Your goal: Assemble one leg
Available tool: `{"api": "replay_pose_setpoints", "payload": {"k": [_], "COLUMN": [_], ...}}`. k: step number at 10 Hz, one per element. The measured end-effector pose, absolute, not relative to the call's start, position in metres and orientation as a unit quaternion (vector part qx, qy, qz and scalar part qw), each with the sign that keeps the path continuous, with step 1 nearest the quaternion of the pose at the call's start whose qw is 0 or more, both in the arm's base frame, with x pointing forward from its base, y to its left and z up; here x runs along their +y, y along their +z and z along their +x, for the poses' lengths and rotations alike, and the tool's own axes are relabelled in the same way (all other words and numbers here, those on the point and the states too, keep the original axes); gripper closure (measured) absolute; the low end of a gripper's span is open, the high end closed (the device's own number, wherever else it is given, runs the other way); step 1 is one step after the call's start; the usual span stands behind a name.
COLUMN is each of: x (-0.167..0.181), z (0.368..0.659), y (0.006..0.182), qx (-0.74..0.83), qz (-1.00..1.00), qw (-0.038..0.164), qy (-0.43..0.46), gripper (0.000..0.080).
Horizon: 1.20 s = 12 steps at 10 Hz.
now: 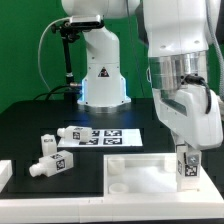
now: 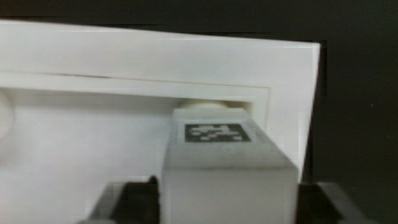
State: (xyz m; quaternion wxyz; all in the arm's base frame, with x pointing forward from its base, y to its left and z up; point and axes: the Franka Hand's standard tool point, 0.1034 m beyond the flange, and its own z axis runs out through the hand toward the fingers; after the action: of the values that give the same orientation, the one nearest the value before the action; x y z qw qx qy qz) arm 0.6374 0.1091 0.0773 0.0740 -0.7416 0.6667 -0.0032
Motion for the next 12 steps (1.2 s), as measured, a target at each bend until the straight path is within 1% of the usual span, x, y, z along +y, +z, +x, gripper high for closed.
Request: {"api": "replay_pose_setpoints", "payload": {"k": [1,2,3,4,6,7,8,9,10,11,12], "x": [0.109,0.109,0.107,0.106,0.105,0.104,0.107,0.114,0.114,0.113,0.113], "z": [0.632,0.634,0.634,0.632,0.632,0.632,0.632,0.636,0.636,0.636,0.636], "y": [0.077,0.08,0.077,0.075,0.075,0.075,0.075,0.074,0.071,0.071,0.071], "qx": [0.593,0.495,0.416,0.362,0.316,0.252,0.162,0.037,0.024,0.05,0.057], "qz": [-0.803,-0.867,-0.907,-0.93,-0.947,-0.966,-0.986,-0.999,-0.999,-0.998,-0.997], "qw": [0.06,0.061,0.064,0.065,0.061,0.052,0.035,0.023,0.024,0.025,0.026], "qy": [0.014,0.015,0.011,0.01,0.006,0.0,-0.008,-0.032,-0.043,-0.04,-0.04], "gripper": [0.0334,0.0209,0.0209,0.0162,0.0152,0.0152,0.0151,0.0151,0.0151,0.0151,0.0242]}}
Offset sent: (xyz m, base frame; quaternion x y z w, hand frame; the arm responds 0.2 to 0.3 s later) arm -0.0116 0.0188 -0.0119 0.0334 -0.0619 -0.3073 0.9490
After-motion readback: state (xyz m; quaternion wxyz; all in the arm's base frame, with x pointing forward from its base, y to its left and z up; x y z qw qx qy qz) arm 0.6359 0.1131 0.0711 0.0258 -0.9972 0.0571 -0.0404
